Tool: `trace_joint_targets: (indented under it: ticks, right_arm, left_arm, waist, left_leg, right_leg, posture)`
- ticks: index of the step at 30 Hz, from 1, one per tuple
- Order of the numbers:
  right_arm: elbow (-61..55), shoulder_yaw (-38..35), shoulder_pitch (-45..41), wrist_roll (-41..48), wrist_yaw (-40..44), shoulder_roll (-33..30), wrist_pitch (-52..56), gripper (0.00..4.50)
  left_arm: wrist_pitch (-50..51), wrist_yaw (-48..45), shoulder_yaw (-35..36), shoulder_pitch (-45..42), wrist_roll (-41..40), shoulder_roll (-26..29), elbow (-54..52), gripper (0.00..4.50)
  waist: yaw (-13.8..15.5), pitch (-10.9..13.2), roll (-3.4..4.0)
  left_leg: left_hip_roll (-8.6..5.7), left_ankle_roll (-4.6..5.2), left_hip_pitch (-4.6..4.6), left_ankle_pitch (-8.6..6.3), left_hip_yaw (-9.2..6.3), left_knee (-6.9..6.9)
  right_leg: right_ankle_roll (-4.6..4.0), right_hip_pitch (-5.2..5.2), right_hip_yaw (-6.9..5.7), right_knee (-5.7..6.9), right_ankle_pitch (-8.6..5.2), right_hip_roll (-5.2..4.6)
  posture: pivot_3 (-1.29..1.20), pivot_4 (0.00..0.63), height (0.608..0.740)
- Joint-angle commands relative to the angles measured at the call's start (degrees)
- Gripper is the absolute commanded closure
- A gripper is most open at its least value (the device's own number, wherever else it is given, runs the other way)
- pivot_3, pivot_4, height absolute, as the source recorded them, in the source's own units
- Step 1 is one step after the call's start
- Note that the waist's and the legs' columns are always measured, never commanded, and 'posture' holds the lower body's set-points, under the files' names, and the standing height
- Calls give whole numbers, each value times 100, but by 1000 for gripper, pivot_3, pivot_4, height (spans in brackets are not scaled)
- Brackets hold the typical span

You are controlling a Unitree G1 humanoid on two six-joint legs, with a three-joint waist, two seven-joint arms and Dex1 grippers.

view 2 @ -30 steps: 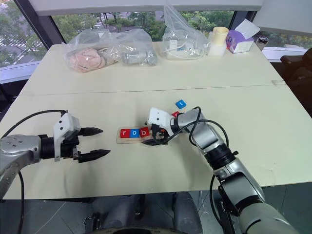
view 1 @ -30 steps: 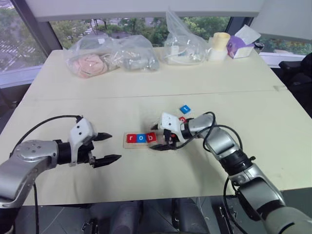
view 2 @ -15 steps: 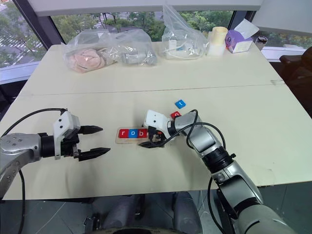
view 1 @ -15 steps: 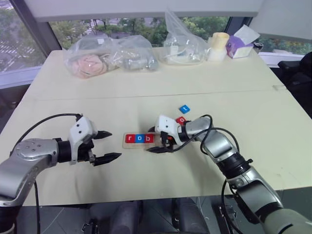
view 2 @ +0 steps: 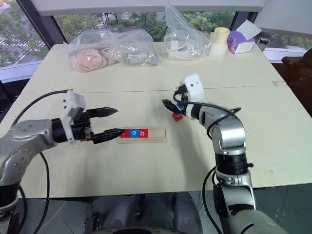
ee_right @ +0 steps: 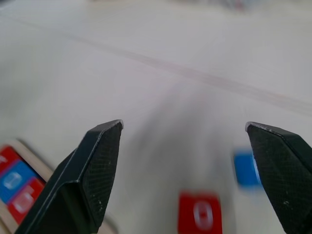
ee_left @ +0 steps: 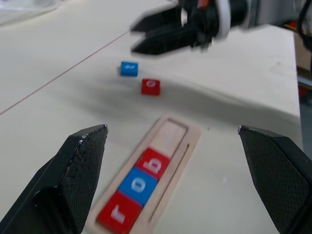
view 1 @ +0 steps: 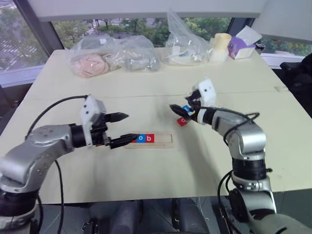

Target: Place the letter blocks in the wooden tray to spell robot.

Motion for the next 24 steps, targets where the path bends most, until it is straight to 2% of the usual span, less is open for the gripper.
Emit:
trace_joint_targets:
  ticks: [1,6,14,17,21,24]
  right_arm:
    - [-152,84,114,-88,-410,81,-48,403]
    - [28,296,291,-170,-775,203,-252,403]
    - [698,686,417,-306,-1137,462,-825,403]
    - [880,665,405,-413,-1333,498,-1079,1243]
    - [842,631,350,-414,-1367,441,-1098,3260]
    - [656,567,345,-348,-1392,469,-1046,3265]
  left_arm:
    - [-185,-14,-315,-209,286,-45,38,0]
    - [-374,-75,-585,-383,605,-95,289,0]
    - [-501,-112,-598,-218,804,-172,371,0]
    - [-550,-106,-558,-127,839,-188,388,0]
    - [-580,-80,-550,-68,848,-242,370,0]
    - [-618,-60,-603,-59,876,-323,350,0]
  waist:
    - [-29,0,0]
    - [-40,0,0]
    - [-25,-2,-3]
    - [-32,-3,-3]
    - [-28,-3,-3]
    - [-27,-3,-3]
  left_leg:
    - [0,0,1,0,1,0]
    - [5,1,3,0,3,-1]
    - [4,1,2,0,3,0]
    - [5,1,6,0,2,-1]
    - [5,1,6,0,1,-1]
    - [5,1,6,0,0,-1]
  right_leg:
    - [0,0,1,1,0,0]
    - [1,-3,2,4,0,6]
    - [1,-1,5,1,0,6]
    - [0,1,5,2,-1,7]
    - [0,1,5,2,-1,7]
    - [0,1,5,2,-1,7]
  posture:
    - [0,150,740]
    - [0,150,740]
    - [0,150,740]
    - [0,150,740]
    - [0,150,740]
    - [0,150,740]
